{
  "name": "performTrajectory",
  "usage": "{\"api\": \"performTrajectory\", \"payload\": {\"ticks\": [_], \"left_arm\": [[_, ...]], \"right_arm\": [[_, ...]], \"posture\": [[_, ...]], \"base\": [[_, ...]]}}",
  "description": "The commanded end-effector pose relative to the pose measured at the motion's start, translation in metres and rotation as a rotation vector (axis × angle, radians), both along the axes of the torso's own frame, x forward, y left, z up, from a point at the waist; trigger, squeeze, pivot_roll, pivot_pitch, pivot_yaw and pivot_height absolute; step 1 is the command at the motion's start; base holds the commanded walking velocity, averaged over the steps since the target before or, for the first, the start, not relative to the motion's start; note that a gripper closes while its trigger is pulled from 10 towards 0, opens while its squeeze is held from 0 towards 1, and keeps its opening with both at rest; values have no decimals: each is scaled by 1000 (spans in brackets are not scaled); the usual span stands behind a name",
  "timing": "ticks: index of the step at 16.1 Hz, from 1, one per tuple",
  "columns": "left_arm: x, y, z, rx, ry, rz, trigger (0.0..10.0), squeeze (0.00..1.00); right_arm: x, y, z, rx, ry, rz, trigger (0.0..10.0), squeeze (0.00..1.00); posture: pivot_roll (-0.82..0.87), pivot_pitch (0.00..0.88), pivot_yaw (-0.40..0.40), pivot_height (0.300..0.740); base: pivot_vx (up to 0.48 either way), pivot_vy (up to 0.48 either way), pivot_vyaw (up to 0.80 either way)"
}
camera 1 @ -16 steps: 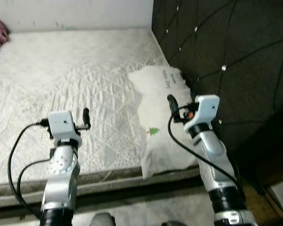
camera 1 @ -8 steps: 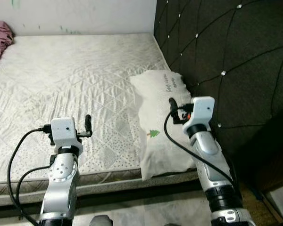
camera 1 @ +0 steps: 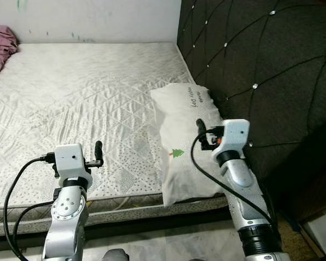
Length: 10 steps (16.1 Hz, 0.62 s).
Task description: Clean up the room
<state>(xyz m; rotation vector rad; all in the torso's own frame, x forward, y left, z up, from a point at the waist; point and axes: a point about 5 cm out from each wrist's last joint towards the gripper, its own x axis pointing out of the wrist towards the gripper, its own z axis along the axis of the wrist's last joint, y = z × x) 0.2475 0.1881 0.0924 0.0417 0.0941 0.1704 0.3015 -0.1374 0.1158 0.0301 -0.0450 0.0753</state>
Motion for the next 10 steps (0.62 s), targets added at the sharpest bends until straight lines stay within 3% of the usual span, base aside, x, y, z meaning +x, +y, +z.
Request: {"api": "performTrajectory", "payload": {"ticks": [1,2,3,10], "left_arm": [[2,-2,3,-5,-3,-15,10000,0],[2,-1,5,-10,-5,-13,10000,0],[3,0,5,-13,-4,-11,10000,0],[4,-2,5,-22,-2,-20,10000,0]], "right_arm": [[-1,-5,1,5,7,-19,10000,1000],[-2,-5,1,12,8,-17,10000,1000],[-2,-4,1,13,11,-15,10000,0],[-3,-3,2,24,26,11,10000,0]], "posture": [[36,39,-31,740],[38,43,-30,740],[38,44,-30,740],[34,45,-42,740]], "base": [[0,476,0],[0,476,0],[0,476,0],[0,476,0]]}}
